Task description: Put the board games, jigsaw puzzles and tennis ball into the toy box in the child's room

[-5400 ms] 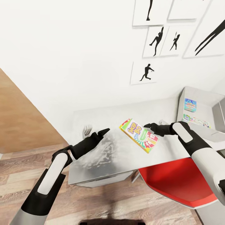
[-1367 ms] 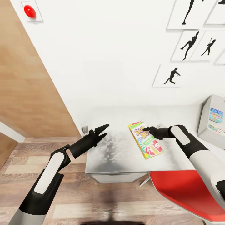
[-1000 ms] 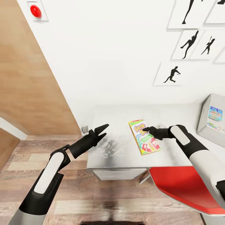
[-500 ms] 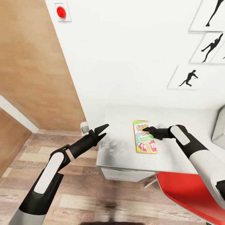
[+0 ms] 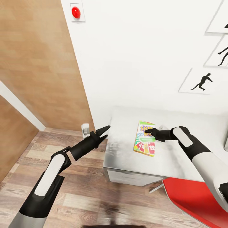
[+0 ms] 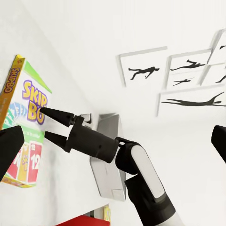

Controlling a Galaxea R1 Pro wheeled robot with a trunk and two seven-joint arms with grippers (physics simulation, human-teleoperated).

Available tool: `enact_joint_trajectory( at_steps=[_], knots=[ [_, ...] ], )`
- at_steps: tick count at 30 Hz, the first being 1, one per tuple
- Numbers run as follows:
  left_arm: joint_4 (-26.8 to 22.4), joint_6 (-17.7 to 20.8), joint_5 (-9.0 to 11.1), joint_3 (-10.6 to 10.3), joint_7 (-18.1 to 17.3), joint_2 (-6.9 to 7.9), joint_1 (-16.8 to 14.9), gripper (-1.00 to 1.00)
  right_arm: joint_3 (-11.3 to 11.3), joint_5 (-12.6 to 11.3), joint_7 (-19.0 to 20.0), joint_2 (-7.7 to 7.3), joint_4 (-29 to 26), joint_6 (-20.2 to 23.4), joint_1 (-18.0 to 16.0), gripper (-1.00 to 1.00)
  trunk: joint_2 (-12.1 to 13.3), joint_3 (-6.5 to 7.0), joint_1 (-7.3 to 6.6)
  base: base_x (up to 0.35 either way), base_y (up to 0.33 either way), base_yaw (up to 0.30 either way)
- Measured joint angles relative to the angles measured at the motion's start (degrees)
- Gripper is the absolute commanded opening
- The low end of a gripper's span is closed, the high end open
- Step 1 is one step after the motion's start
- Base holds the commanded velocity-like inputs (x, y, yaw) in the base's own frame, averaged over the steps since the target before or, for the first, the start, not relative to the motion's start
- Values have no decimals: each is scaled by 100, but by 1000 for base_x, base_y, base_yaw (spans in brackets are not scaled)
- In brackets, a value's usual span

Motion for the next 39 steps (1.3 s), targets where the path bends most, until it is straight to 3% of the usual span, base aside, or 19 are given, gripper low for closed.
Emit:
enact_joint_trajectory(
  at_steps=[21,39],
  knots=[
    [0,0,3,0,0,0,0,100,0,5,0,-3,-1,0,0,100,0,1,0,0,0,17],
    [-3,0,4,-10,0,1,1,100,1,7,-1,7,1,0,-2,100,0,32,0,0,0,229]
  ],
)
